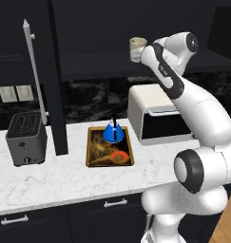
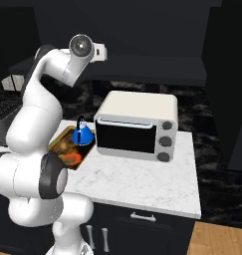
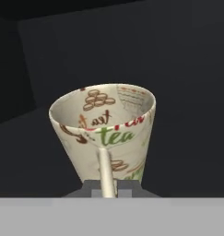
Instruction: Pick the kettle from the counter and place it on the tray. Then pick the mug from the cabinet and place it on the tray. Then close the cabinet doors.
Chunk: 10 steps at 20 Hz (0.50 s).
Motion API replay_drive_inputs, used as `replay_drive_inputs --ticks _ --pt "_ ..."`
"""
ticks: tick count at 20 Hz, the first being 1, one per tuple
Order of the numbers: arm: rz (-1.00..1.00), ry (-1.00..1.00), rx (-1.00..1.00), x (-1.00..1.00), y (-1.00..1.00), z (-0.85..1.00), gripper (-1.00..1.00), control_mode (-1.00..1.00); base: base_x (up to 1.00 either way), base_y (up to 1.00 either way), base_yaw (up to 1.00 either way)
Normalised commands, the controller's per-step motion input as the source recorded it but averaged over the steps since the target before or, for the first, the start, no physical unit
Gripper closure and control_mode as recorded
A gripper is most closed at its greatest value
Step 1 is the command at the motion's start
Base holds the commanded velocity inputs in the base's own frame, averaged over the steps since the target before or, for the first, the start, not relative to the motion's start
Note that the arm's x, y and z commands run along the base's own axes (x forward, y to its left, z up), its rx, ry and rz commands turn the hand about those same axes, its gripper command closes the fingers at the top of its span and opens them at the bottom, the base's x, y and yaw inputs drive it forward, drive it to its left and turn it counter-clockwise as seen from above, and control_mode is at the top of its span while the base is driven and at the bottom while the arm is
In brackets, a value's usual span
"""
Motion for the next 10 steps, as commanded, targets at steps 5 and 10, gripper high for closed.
replay_drive_inputs --ticks 5,10 --pt "0.13 -0.06 0.00 -0.80 0.00 0.04 1.00 -1.00 0.00 0.00 0.00" --pt "0.15 0.00 0.00 -0.75 0.00 0.10 1.00 -1.00 0.00 0.00 0.00"
